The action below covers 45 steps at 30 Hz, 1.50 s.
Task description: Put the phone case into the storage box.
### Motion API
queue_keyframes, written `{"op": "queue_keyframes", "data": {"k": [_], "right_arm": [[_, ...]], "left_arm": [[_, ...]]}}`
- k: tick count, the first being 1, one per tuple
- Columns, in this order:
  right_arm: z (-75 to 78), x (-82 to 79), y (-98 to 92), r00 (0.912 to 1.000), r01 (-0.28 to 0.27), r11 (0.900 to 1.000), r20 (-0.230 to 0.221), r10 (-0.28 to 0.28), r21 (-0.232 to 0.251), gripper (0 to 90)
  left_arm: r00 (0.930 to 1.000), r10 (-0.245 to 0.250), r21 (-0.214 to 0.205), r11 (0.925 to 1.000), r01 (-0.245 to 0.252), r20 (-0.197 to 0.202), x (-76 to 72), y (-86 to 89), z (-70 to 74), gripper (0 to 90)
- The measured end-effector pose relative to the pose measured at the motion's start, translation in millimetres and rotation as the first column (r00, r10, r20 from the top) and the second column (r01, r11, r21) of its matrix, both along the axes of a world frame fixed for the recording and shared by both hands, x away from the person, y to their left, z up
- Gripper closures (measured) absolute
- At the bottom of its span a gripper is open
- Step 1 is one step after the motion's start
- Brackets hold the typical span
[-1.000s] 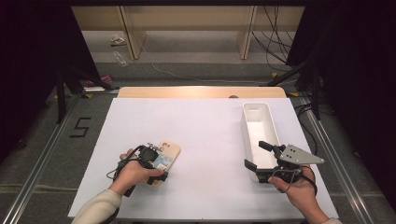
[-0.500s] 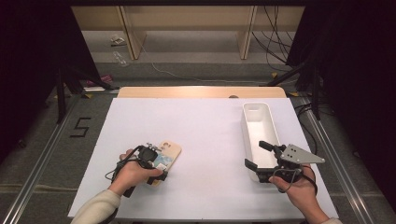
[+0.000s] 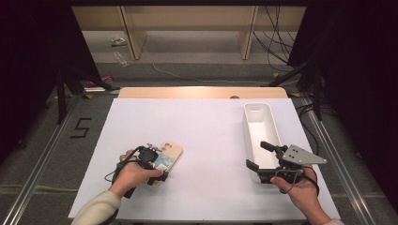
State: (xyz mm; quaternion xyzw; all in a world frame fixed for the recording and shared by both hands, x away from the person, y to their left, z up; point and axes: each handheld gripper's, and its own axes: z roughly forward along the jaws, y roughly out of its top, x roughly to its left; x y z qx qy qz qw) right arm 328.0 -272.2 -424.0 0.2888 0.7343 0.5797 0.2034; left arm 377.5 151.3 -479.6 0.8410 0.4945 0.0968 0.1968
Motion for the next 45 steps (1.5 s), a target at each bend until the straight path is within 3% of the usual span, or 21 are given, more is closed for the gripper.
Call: {"op": "queue_keyframes", "data": {"k": [18,39,45], "right_arm": [[-0.2,0.0,0.4,1.0,-0.001,1.0,-0.001,0.001,0.003,14.9],[0.4,-0.1,0.4,1.0,0.003,0.9999,0.001,-0.003,0.01,14.9],[0.2,0.1,0.3,1.0,0.003,0.9999,0.001,-0.003,0.01,14.9]], "left_arm": [[0.9978,-0.008,-0.023,0.9997,0.01,0.066,-6.1,-0.1,13.8,11.9],[0.9812,-0.009,-0.078,0.9967,0.024,0.193,-11.9,-1.6,25.6,11.8],[0.978,-0.026,-0.084,0.9955,0.044,0.207,-13.2,-3.0,27.2,11.8]]}}
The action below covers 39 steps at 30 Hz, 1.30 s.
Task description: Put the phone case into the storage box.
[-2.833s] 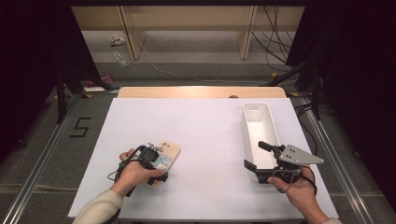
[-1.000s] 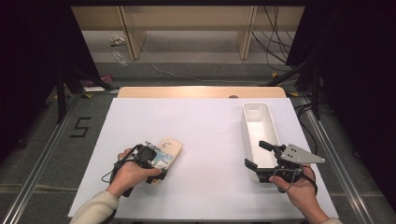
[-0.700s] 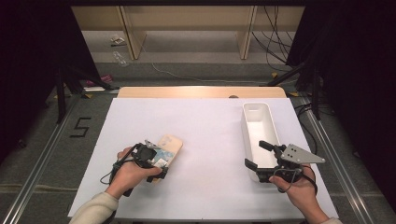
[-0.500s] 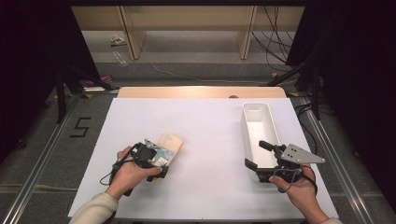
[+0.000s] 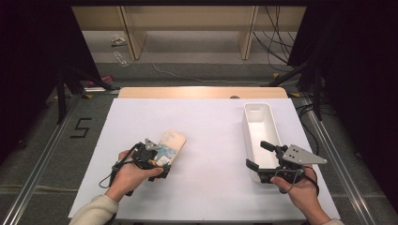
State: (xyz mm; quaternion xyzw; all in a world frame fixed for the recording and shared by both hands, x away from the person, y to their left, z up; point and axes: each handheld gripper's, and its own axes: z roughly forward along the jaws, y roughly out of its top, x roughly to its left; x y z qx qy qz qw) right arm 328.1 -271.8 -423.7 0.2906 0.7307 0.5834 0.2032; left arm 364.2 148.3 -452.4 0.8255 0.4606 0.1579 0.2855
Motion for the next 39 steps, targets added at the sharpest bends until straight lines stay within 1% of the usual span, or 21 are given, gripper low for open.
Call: {"op": "queue_keyframes", "data": {"k": [3,4,6,16,24,27,28,31,36,39], "right_arm": [[0.1,-0.1,0.0,1.0,0.0,1.0,-0.001,0.0,0.002,14.9],[0.2,-0.2,0.0,1.0,0.0,1.0,-0.001,0.0,0.003,14.9],[0.1,-0.2,0.0,1.0,-0.001,1.0,-0.002,0.001,0.003,14.9],[1.7,-0.5,2.5,1.0,-0.002,0.9999,-0.002,0.002,0.013,14.8],[3.4,-1.0,5.4,1.0,-0.009,0.9999,0.004,0.009,0.015,14.8],[4.8,-1.4,7.2,0.9999,-0.013,0.9997,0.009,0.013,0.019,14.8],[5.2,-1.3,7.8,0.9999,-0.015,0.9997,0.009,0.014,0.018,14.7],[5.7,-0.9,9.5,0.9998,-0.018,0.9997,0.01,0.018,0.015,14.7],[6.9,-0.1,12.5,0.9997,-0.023,0.9995,0.012,0.023,0.021,14.8],[8.3,0.2,14.7,0.9996,-0.024,0.9994,0.012,0.024,0.025,14.8]], "left_arm": [[1.0,-0.007,-0.004,1.0,0.007,0.006,-1.2,-1.3,1.9,11.9],[1.0,-0.005,-0.015,0.9999,0.005,0.005,-1.6,-1.9,2.4,11.9],[0.9999,-0.009,-0.024,0.9997,0.009,0.005,-2.4,-2.4,3.2,11.8],[0.9984,-0.017,-0.068,0.9974,0.021,0.054,-7.3,-6.4,9.2,11.8],[0.9962,-0.029,-0.07,0.997,0.035,0.082,-10.4,-8.7,10.7,11.7],[0.9937,-0.046,-0.061,0.9968,0.052,0.102,-11.1,-9.3,11.6,11.8],[0.9929,-0.044,-0.068,0.9963,0.052,0.11,-11.2,-9.9,11.8,11.7],[0.9904,-0.048,-0.072,0.9957,0.057,0.129,-11.5,-9.8,13.1,11.7],[0.9871,-0.066,-0.057,0.9955,0.075,0.146,-11.8,-9.5,12.5,11.7],[0.9849,-0.067,-0.062,0.9951,0.077,0.16,-12.2,-9.9,13.4,11.7]]}}
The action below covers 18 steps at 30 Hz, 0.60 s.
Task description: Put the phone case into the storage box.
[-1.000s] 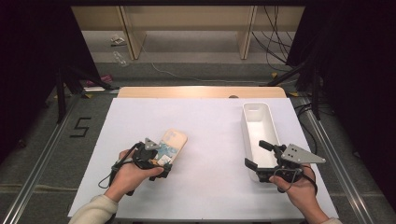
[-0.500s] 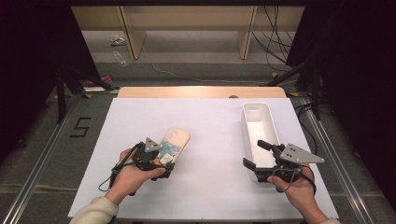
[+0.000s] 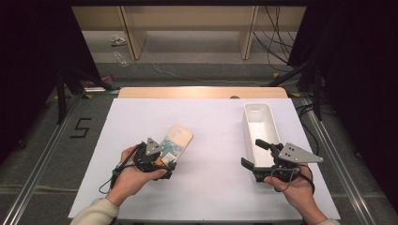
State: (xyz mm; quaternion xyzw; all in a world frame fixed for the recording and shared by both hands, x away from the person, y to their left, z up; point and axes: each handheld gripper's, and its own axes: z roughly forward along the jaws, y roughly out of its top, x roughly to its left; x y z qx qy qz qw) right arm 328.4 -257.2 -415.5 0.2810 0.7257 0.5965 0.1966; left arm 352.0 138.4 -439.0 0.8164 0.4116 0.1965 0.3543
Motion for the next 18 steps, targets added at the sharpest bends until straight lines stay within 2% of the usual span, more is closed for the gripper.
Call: {"op": "queue_keyframes", "data": {"k": [5,18], "right_arm": [[0.6,0.9,5.4,1.0,-0.009,1.0,-0.003,0.009,0.004,14.7],[4.8,4.8,21.1,0.9995,-0.03,0.9991,-0.006,0.03,0.031,14.6]], "left_arm": [[0.9994,-0.011,-0.009,0.9999,0.012,0.032,-1.8,-1.8,1.7,11.7],[0.9977,-0.045,-0.009,0.9989,0.045,0.052,-4.8,-5.7,3.2,11.6]]}}
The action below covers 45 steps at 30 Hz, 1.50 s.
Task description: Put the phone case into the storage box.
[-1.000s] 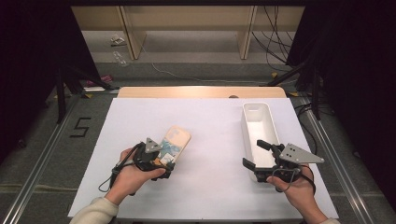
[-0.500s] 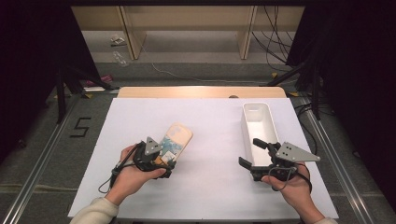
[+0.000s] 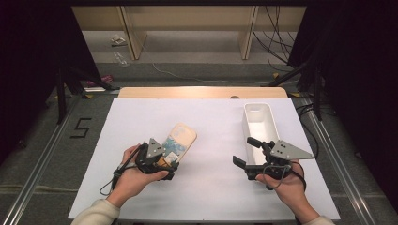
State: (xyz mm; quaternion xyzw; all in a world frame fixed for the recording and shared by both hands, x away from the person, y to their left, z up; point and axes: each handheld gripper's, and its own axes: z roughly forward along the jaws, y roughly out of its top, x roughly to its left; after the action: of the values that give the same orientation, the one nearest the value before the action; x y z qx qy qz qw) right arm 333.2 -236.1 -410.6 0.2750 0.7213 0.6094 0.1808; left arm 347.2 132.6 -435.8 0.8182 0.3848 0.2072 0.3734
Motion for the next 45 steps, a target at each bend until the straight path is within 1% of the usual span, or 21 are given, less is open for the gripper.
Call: {"op": "queue_keyframes", "data": {"k": [8,10,16,20,24,36,40,45], "right_arm": [[2.5,5.0,13.3,0.9999,-0.013,0.9999,0.0,0.013,0.0,14.0],[3.1,6.6,16.9,0.9999,-0.016,0.9999,-0.001,0.016,0.0,13.9],[5.4,11.0,26.7,0.9996,-0.027,0.9996,-0.002,0.027,0.003,13.4],[6.3,13.6,32.5,0.9995,-0.033,0.9995,0.001,0.033,0.0,13.1],[6.3,15.9,37.2,0.9992,-0.04,0.9992,-0.007,0.04,-0.002,12.7],[6.0,24.5,53.2,0.9988,-0.046,0.9988,-0.014,0.046,-0.016,11.7],[5.8,27.2,56.3,0.9987,-0.048,0.9987,-0.017,0.048,-0.016,11.7],[6.2,29.9,59.1,0.999,-0.041,0.999,-0.02,0.04,-0.02,11.7]], "left_arm": [[0.9995,-0.029,0.007,0.9995,0.029,0.008,-2.9,-4.4,0.2,11.6],[0.9994,-0.032,0.005,0.9995,0.031,0.016,-3.6,-5.4,0.8,11.6],[0.9988,-0.043,0.006,0.9991,0.043,0.023,-5.2,-8.2,1.3,11.7],[0.9985,-0.049,0.012,0.9987,0.049,0.022,-6.1,-10.0,1.3,11.6],[0.998,-0.056,0.012,0.9984,0.056,0.027,-7.0,-12.2,1.8,11.7],[0.9958,-0.083,0.018,0.9965,0.082,0.039,-10.7,-19.8,2.7,11.7],[0.9947,-0.095,0.019,0.9954,0.094,0.04,-11.8,-22.6,2.4,11.6],[0.9941,-0.098,0.021,0.995,0.097,0.047,-12.0,-24.0,2.7,11.6]]}}
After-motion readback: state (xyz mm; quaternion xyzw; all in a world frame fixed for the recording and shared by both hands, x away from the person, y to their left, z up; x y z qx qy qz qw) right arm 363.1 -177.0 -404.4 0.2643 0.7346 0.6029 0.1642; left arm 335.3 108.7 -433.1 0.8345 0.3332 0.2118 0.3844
